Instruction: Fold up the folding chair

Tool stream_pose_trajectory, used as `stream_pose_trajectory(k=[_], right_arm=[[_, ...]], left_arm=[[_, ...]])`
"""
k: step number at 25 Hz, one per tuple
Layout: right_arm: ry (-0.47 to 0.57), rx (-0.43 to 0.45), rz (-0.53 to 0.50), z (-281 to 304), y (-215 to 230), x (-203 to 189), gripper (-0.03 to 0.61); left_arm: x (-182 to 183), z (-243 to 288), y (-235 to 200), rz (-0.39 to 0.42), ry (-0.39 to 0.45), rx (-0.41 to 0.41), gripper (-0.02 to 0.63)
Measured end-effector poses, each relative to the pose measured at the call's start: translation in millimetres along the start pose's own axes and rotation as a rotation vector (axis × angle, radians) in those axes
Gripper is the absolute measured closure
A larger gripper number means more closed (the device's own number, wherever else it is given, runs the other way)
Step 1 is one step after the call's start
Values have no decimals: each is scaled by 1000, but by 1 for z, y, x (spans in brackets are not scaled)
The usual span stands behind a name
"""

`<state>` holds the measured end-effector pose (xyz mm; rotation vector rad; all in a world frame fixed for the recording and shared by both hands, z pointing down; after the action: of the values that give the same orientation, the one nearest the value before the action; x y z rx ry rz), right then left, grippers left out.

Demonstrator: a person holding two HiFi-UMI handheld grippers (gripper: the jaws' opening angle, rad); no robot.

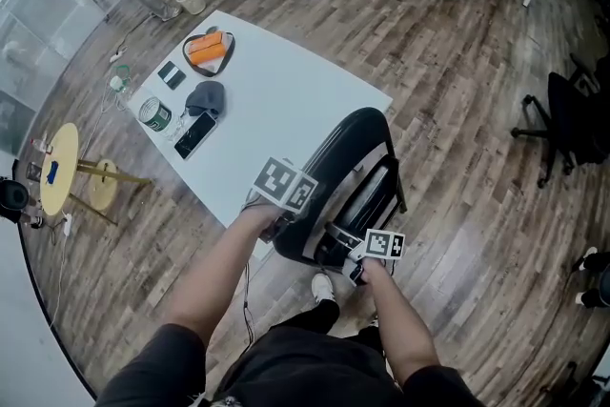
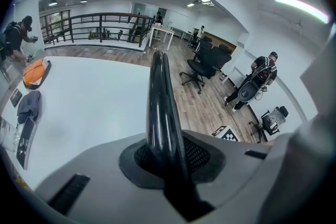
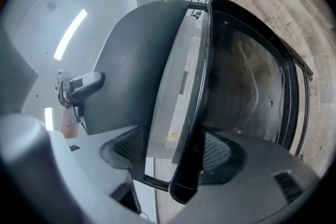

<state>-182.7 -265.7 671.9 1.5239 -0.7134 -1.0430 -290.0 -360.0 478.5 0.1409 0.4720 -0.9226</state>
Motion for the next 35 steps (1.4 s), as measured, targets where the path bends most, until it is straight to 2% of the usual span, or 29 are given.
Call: stream_pose_trajectory(k=[13, 17, 20, 23, 27, 30, 32, 35], right_arm=[[-4, 1, -5, 5, 6, 2, 249], [-30, -20, -80, 2, 9, -1, 247], [-9, -67, -143, -14, 8, -1, 247], [8, -131, -207, -41, 2, 4, 247], [-22, -196, -315, -76, -23, 4, 249], [-43, -233, -378, -104, -40, -4, 249], [-40, -250, -426, -122, -55, -7, 249], [6, -319, -515, -154, -82, -7, 249]], left_arm=[[-1, 5, -9, -2, 3, -5, 543], [-2, 5, -12, -15, 0, 10, 532], [-4, -5, -14, -7, 9, 75, 502], [-4, -25, -14, 21, 50, 165, 454], [-8, -57, -10, 8, 109, 303, 451], [-10, -98, -4, -14, 194, 427, 455], [-12, -120, 15, -35, 267, 439, 477], [-15, -129, 65, -55, 359, 407, 503]])
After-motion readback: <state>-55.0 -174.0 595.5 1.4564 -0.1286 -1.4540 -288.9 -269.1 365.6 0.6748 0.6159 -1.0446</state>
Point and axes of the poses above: the fingertips, and each gripper's own axes: z forward along the fingers, y to its right, x out of its top, the point moved 7 cm from there along -z, backward along the fingers, and after that the axes turned 14 degrees about x, right-handed, at the moved point
